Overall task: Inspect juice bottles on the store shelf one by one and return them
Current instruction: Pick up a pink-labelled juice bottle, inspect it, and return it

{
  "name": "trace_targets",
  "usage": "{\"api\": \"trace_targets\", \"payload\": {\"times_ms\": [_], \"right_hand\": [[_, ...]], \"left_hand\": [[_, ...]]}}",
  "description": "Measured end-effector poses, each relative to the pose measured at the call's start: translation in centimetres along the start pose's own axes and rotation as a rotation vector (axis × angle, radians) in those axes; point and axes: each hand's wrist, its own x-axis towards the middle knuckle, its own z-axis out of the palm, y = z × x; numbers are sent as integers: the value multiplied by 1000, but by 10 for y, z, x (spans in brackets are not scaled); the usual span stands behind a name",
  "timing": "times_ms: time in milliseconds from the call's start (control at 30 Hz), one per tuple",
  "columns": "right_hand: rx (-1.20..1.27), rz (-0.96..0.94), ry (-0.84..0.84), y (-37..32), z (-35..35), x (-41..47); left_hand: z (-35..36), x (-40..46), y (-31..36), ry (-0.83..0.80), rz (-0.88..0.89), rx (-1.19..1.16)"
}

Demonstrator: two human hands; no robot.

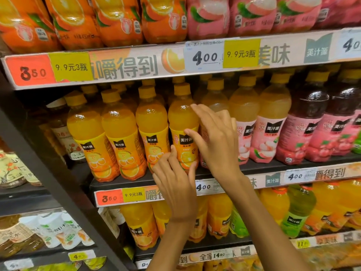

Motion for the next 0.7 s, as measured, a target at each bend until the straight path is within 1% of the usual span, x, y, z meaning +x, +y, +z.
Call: {"api": "trace_targets", "payload": {"times_ms": [100,200,267,300,367,433,533,600,700], "right_hand": [[-68,-26,24,-3,4,-2],[12,-20,53,-2,4,-3],[64,31,141,3,-2,-2],[39,69,194,6,-6,0],[-102,128,248,12,-12,6],[-209,136,207,15,-14,10],[-236,126,113,18,-13,10],[-170,139,111,20,-16,10],[15,152,106,19,-25,9]], "left_hand": [[2,0,2,-5,-3,42],[3,-2,2,-15,-13,73],[3,-1,3,-30,-24,90],[3,0,5,-37,-32,102],[1,3,10,-61,-52,112],[-2,6,14,-100,-76,81],[-7,3,17,-149,-105,-48],[-11,-2,18,-148,-88,-149],[-14,-13,21,-153,-4,-281]]}}
